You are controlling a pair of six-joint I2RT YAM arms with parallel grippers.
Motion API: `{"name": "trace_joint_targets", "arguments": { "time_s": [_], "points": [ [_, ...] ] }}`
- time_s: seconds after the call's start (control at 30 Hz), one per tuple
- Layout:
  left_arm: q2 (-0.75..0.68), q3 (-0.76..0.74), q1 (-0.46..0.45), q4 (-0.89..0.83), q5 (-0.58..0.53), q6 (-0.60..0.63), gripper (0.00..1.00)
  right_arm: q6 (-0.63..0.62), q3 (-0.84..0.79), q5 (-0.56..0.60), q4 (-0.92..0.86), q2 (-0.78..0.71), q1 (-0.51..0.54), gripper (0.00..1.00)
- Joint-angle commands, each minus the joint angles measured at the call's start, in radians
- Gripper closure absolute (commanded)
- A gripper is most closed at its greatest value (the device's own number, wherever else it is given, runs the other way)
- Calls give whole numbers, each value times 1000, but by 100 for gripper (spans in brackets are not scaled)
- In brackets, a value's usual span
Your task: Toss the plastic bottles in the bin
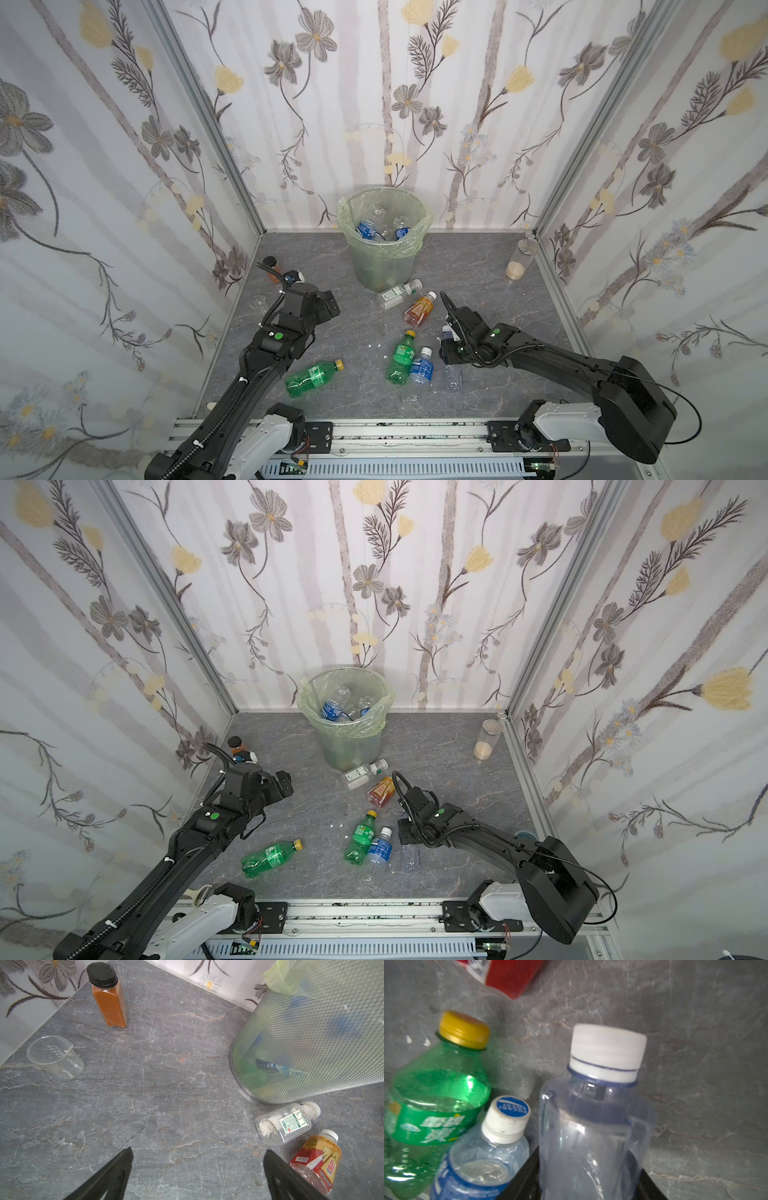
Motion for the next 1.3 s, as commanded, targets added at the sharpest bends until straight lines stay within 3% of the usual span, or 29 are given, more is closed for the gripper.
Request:
{"name": "trace_joint_targets", "arguments": {
  "time_s": [0.0,0.17,0.27,0.37,0.47,0.53,0.63,0.77,0.97,1.13,1.27],
  "points": [
    [-10,-4,1,19,14,11,0,-88,72,5,-9,-21,-18,50],
    [-2,0,2,19,38,19,0,-248,317,-125,-27,-14,-32,46],
    [5,3,3,19,43,21,0,-325,589,-165,-34,87,-45,46],
    [5,5,1,19,73,35,0,-333,946,-212,-20,285,-72,46],
    [-3,1,2,11,137,65,0,-260,1351,-176,21,520,-97,32],
    [-30,-14,2,9,169,58,0,-206,1616,-148,18,688,-125,14],
    [-74,-26,3,2,231,37,0,-138,1830,-177,19,836,-169,1],
    [-109,-25,2,0,278,25,0,-195,1734,-169,-19,774,-186,0],
    [-70,7,2,-6,299,53,0,-327,1228,-178,103,465,-185,0],
    [-24,63,2,-31,365,179,0,-331,853,-158,225,234,-184,0],
    [11,148,2,-67,421,320,0,-329,676,-130,249,116,-186,0]
  ]
}}
